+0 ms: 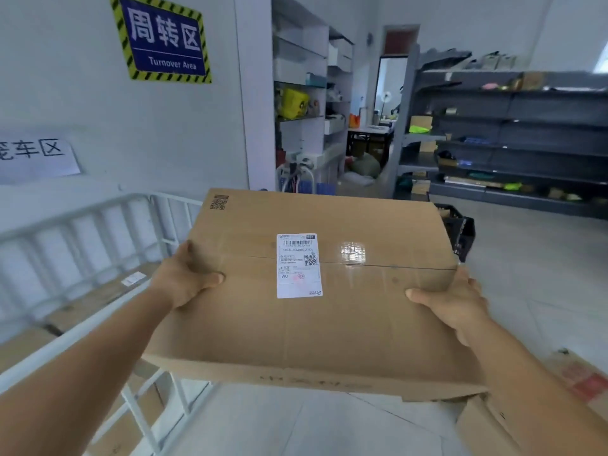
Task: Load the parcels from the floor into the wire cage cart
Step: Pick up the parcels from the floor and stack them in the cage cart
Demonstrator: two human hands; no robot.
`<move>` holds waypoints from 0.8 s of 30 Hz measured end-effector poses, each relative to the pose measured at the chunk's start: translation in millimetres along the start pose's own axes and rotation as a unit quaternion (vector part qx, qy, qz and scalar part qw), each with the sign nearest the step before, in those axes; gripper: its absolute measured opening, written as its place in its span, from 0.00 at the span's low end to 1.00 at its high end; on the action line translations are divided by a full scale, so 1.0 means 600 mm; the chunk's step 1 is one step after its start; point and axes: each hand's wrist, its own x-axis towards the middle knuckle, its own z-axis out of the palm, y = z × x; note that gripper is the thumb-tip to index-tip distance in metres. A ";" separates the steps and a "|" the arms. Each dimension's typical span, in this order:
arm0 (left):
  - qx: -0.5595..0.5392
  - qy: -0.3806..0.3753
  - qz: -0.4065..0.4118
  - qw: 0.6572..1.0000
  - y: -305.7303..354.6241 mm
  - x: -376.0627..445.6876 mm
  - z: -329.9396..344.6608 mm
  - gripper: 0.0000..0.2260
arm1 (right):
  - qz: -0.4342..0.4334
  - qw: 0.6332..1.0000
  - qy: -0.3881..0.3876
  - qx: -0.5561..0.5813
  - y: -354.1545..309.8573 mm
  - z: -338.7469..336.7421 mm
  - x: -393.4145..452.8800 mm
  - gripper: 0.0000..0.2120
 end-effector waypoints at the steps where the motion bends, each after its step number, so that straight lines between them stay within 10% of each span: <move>1: 0.002 0.013 -0.002 1.000 -0.003 0.000 -0.023 0.44 | -0.012 1.000 -0.004 0.002 -0.024 0.013 0.001 0.54; 24: -0.025 0.219 -0.086 0.972 -0.231 0.169 -0.485 0.37 | -0.191 0.973 -0.127 -0.002 -0.548 0.451 -0.042 0.53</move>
